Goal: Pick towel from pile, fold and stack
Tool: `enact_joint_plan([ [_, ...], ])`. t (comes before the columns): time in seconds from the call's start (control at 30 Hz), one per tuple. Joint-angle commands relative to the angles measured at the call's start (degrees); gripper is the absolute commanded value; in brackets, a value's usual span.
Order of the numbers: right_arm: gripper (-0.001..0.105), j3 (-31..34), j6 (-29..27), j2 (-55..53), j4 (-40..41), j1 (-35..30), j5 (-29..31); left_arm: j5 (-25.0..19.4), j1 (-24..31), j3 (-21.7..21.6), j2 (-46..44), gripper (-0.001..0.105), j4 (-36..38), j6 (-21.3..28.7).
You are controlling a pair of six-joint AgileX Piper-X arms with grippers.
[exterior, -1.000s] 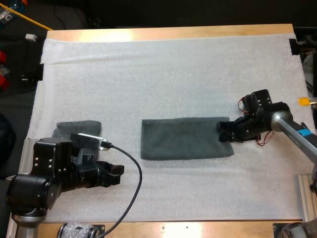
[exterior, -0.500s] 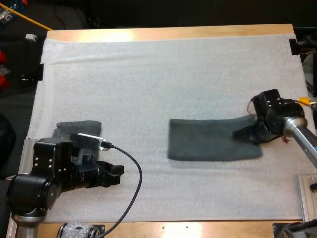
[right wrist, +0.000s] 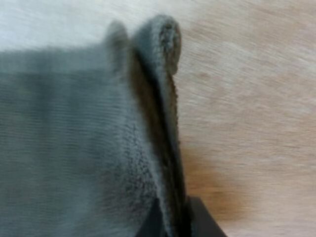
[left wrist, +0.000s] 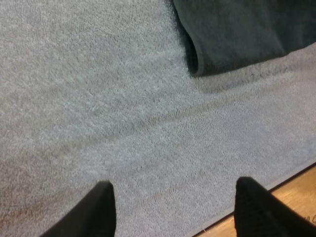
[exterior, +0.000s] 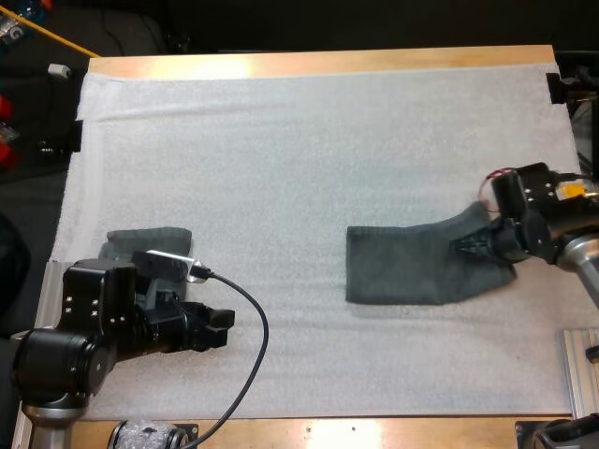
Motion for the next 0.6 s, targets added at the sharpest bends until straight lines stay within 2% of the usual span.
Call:
enact_joint_plan([
  [0.0,0.000,-0.7,2.0,0.0,-0.4,1.3,-2.1,-0.6,-0.3,-0.3,-0.2,0.052,-0.5,0.0],
  [0.33,0.000,-1.0,12.0,4.9,-6.0,11.8,-8.3,-0.6,-0.3,-0.3,-0.2,0.052,-0.8,0.0],
  [0.57,0.000,-1.0,21.0,9.2,-13.2,14.2,-14.8,-0.6,-0.3,-0.3,-0.2,0.052,-0.8,0.0],
])
